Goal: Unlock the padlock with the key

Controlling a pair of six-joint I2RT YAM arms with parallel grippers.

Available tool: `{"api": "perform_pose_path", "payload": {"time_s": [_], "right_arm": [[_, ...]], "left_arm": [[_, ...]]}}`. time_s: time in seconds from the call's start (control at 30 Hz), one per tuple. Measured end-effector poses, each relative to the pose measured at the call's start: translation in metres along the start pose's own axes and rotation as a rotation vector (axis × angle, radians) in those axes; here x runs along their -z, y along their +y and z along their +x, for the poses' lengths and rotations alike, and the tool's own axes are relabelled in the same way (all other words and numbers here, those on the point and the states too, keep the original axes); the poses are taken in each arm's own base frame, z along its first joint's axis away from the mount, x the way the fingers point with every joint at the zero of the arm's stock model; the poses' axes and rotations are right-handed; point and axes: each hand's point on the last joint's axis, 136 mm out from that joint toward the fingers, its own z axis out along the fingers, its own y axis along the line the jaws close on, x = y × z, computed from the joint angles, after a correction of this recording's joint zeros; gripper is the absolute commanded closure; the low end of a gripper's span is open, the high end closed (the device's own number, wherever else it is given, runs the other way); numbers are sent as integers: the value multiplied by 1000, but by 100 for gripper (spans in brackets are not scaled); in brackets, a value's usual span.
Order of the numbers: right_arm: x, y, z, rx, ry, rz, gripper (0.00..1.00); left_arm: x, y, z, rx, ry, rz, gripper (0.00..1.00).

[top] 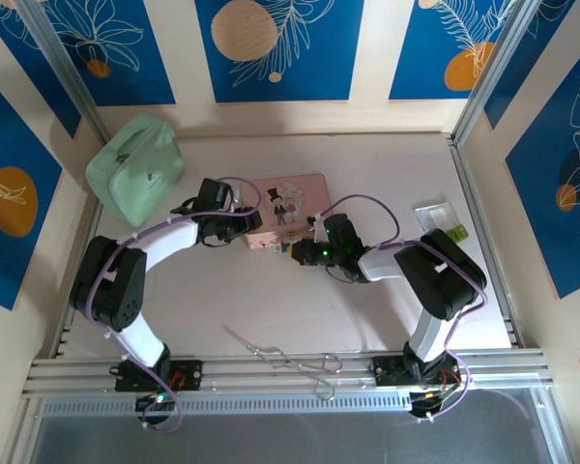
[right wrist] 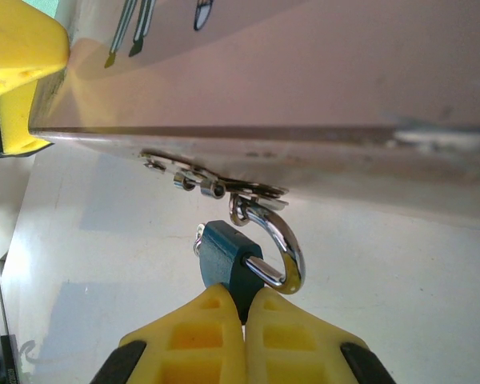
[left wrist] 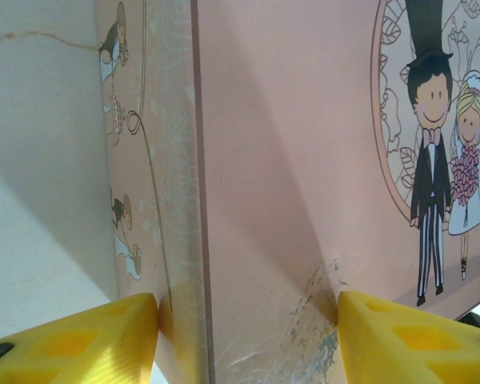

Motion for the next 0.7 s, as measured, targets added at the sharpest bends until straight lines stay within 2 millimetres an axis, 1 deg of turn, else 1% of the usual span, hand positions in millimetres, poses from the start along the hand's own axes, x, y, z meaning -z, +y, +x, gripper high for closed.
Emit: {"api": "perform_pose_path", "payload": {"time_s": [0.7], "right_arm": [[1, -1, 0, 7, 11, 14, 100]], "left_arm": [[-1, 0, 0, -19, 6, 1, 43]]}}
